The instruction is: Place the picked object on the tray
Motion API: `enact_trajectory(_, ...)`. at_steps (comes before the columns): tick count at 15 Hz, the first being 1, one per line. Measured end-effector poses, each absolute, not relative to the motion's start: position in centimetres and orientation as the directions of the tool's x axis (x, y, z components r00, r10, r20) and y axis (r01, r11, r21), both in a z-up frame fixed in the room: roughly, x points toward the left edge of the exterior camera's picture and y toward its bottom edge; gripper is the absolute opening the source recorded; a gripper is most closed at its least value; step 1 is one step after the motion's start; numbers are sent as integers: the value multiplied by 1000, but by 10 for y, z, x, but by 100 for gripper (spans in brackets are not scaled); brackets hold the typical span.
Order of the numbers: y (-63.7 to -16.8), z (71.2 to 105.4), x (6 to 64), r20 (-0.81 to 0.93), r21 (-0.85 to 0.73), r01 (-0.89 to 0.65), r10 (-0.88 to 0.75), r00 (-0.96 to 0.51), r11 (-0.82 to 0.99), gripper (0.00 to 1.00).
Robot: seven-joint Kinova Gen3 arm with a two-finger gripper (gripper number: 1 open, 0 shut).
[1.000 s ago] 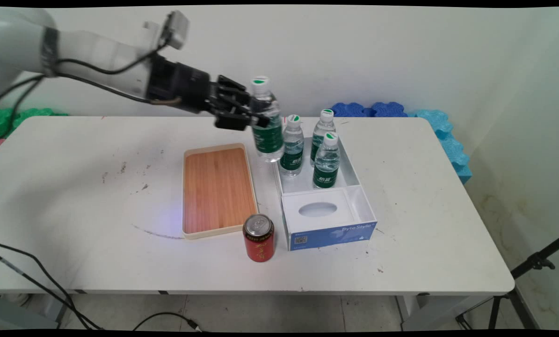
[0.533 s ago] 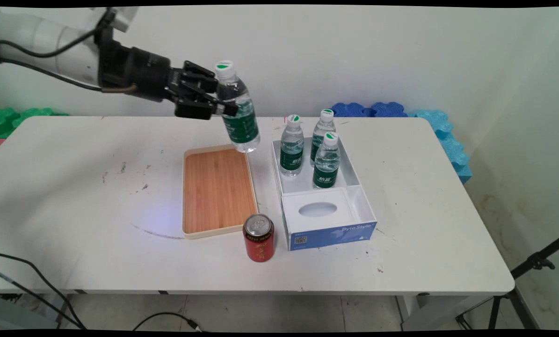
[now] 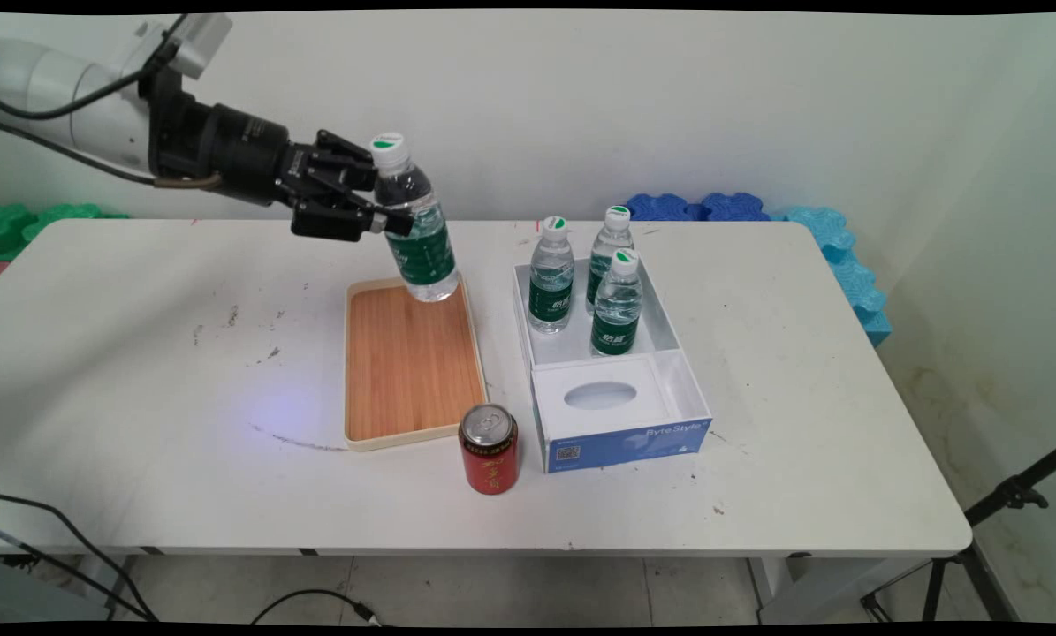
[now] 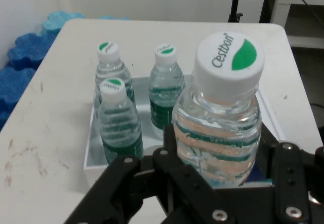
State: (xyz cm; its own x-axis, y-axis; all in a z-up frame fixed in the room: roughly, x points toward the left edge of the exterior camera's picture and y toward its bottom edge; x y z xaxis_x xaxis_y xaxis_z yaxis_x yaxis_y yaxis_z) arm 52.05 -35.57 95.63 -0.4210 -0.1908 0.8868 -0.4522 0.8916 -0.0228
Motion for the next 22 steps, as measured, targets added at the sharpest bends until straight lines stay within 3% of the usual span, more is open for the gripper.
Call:
enact_trajectory(15,-342,846,522,849,-15,-467,-235,-472,884,0)
enact_trajectory(22,-340,815,508,849,-22,-480,-237,-472,877,0)
